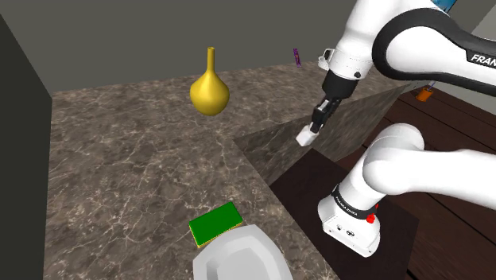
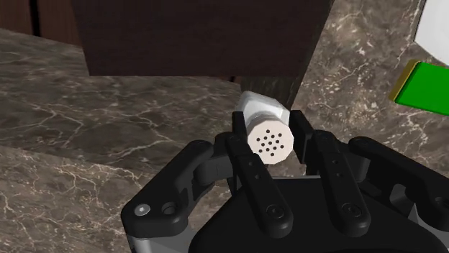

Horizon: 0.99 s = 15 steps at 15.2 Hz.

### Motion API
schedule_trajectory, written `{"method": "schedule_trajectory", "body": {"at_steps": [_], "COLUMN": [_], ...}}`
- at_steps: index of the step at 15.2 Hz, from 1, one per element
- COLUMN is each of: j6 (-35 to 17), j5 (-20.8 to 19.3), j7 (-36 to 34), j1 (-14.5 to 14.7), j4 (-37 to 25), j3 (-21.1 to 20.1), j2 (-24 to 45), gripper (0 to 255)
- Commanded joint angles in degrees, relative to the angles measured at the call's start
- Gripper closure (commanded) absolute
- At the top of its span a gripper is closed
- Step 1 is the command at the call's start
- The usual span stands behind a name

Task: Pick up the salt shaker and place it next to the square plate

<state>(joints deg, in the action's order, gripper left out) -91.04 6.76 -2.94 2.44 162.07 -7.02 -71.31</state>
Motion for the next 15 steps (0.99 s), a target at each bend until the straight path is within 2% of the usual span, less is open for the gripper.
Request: {"method": "schedule_trajectory", "body": {"at_steps": [1, 8, 15], "j6": [3.1, 12.6, 19.3], "j5": [2.7, 13.7, 26.2], "j7": [-2.7, -13.1, -23.8], "j1": [2.0, 9.4, 14.8], "j4": [1.1, 1.1, -2.8], "j3": [-2.6, -12.9, -24.0], "j2": [-4.2, -14.5, -19.4], "gripper": [255, 255, 255]}}
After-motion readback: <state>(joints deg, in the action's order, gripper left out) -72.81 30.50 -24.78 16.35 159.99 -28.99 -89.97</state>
